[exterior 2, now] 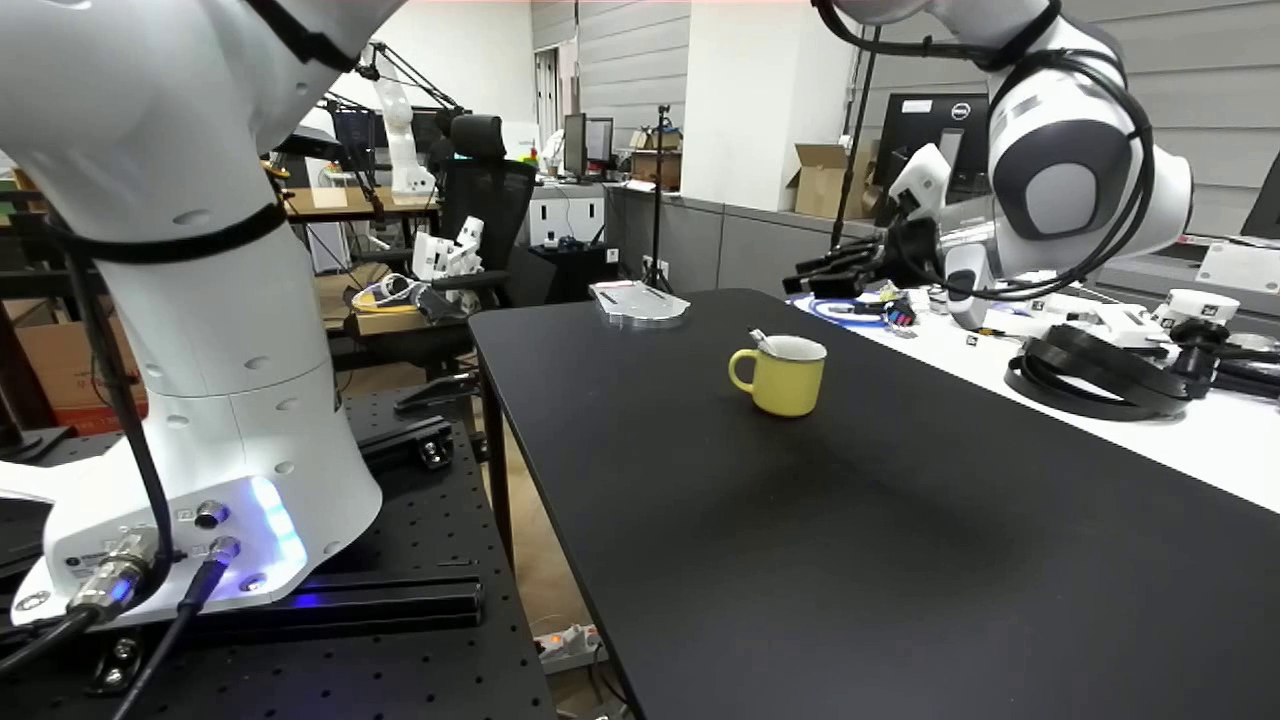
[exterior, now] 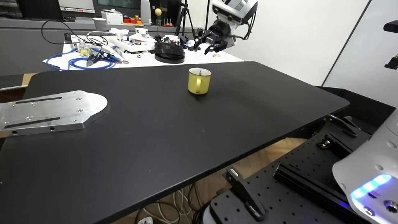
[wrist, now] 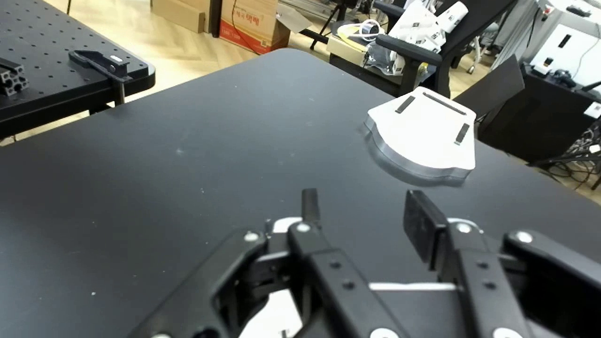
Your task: Put the pen in the yellow cup
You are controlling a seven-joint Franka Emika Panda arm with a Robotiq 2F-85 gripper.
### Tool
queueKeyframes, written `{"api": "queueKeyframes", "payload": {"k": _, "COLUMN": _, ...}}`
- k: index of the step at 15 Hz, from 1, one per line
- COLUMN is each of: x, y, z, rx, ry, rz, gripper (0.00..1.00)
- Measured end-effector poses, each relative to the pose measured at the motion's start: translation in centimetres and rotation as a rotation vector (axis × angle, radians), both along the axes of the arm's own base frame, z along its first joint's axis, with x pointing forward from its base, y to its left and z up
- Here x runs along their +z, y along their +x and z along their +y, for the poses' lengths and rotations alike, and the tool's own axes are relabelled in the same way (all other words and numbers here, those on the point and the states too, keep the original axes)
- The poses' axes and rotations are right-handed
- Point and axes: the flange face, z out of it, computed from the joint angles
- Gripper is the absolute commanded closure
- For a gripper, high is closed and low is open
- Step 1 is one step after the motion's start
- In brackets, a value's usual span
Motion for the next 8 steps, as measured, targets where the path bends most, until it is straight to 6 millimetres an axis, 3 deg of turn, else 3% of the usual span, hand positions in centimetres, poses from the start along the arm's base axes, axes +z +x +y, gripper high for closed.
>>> {"api": "queueKeyframes", "payload": {"k": 3, "x": 5.4, "y": 0.7, "z": 0.3, "rx": 0.032, "ry": 0.012, "rz": -0.088, "gripper": 0.01}}
{"api": "queueKeyframes", "payload": {"k": 4, "x": 7.1, "y": 0.8, "z": 0.3, "rx": 0.042, "ry": 0.017, "rz": -0.112, "gripper": 0.00}}
{"api": "queueKeyframes", "payload": {"k": 5, "x": 8.7, "y": 0.7, "z": 0.3, "rx": 0.052, "ry": 0.023, "rz": -0.133, "gripper": 0.11}}
{"api": "queueKeyframes", "payload": {"k": 7, "x": 10.9, "y": 0.4, "z": 0.1, "rx": 0.066, "ry": 0.031, "rz": -0.163, "gripper": 0.00}}
{"api": "queueKeyframes", "payload": {"k": 8, "x": 11.4, "y": 0.4, "z": 0.0, "rx": 0.067, "ry": 0.032, "rz": -0.170, "gripper": 0.00}}
